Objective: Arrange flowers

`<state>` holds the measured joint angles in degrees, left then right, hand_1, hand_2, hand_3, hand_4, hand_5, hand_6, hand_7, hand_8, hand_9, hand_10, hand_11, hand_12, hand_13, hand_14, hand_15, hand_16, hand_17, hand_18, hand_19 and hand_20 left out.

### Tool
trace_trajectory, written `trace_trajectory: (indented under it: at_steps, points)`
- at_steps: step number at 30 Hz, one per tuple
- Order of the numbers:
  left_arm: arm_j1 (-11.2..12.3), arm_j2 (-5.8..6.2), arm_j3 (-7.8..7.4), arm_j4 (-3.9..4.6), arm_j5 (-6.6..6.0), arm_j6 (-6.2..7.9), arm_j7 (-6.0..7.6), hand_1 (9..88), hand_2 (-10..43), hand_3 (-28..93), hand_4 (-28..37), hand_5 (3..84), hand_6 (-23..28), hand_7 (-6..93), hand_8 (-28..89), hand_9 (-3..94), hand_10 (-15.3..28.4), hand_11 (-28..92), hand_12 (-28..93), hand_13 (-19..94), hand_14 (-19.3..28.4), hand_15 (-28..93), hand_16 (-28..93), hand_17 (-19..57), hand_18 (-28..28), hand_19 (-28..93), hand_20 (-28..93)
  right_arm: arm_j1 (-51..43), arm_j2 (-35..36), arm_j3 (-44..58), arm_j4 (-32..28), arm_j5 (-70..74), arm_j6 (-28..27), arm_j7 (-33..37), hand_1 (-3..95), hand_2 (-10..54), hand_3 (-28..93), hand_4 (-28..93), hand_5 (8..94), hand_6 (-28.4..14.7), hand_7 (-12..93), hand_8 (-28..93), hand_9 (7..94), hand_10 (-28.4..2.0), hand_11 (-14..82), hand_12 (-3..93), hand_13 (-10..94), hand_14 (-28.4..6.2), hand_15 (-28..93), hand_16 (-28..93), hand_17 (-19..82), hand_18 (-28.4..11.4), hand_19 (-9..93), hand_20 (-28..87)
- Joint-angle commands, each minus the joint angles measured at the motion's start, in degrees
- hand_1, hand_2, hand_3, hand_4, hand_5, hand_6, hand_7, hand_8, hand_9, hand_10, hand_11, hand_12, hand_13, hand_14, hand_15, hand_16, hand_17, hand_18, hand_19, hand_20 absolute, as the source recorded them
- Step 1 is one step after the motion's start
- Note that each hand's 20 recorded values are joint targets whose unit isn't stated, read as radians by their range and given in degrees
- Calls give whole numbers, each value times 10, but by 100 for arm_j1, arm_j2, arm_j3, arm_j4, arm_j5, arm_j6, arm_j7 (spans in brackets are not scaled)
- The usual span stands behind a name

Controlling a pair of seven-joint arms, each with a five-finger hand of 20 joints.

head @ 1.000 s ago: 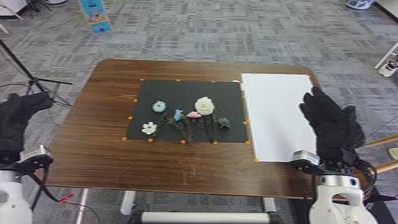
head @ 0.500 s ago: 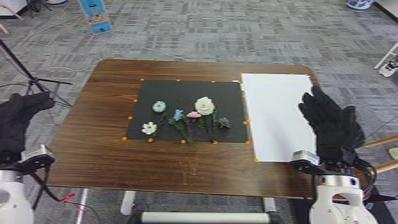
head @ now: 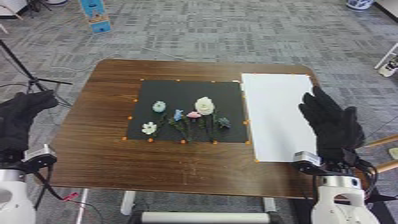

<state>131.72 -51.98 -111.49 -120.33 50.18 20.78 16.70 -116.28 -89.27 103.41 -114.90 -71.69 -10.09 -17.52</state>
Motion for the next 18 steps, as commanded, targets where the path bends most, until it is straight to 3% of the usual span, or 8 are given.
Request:
trace_trajectory:
  at_steps: [1,4,7,9,13,15,17,18]
  points:
    - [-15,-24,5,-70,34,-67,8,259,288,646,-283,589,40,162,-71,594,145,215,153,423,129,130,-29,130,47,31,181,-66,-44,47,6,137,-36,10,-26,103,688,-205,405,-52,83,-93,412,-138,43,107,258,-97,82,66,144,-105,2,208]
    - [1,-34,-2,-82,37,-75,9,259,285,650,-283,589,40,162,-71,593,145,215,153,426,132,131,-28,129,47,31,182,-43,-14,7,16,130,166,4,-25,103,690,-203,409,-52,84,-93,428,-136,48,108,286,-101,94,69,183,-108,27,222]
    - [7,-31,-1,-81,30,-84,16,262,283,652,-283,589,39,162,-71,593,145,215,153,428,132,132,-27,129,48,30,181,-30,60,-115,6,145,359,-106,13,99,669,-183,492,-44,93,-83,642,-149,89,152,636,-127,191,166,344,-165,304,436]
    - [24,-23,-14,-82,26,-93,26,263,282,652,-283,589,39,162,-71,594,145,216,153,429,133,132,-27,128,48,30,181,-5,1,-72,31,44,229,-108,37,96,668,-167,636,-16,140,-87,765,-154,120,188,732,-132,208,247,357,-181,387,481]
    - [8,-19,-12,-76,32,-99,17,263,280,656,-283,589,39,162,-71,594,145,216,153,430,133,133,-27,127,48,30,181,23,25,-51,56,130,73,-134,25,82,700,-177,742,-13,179,-95,610,-152,80,155,380,-121,113,154,240,-134,31,361]
    - [11,-17,-43,-83,56,-126,-49,263,279,657,-283,589,39,162,-71,594,145,216,153,447,140,138,-27,127,48,30,180,13,11,-18,47,157,-22,-44,18,80,705,-183,649,-21,138,-95,528,-149,64,138,365,-123,111,138,253,-131,48,371]
    - [-24,2,-24,-66,96,-146,-60,265,278,654,-283,589,38,160,-70,601,144,214,154,558,172,193,-22,125,60,30,178,28,-6,5,44,432,-108,56,11,83,698,-191,374,-16,114,-95,477,-142,57,116,537,-147,164,142,312,-152,153,425]
    - [-18,-6,-22,-64,103,-135,-32,264,277,655,-283,588,37,159,-69,611,143,216,155,612,179,227,-15,125,70,30,178,5,-13,22,12,446,-132,94,5,90,685,-192,298,-13,109,-98,537,-146,73,119,609,-149,186,151,326,-159,178,438]
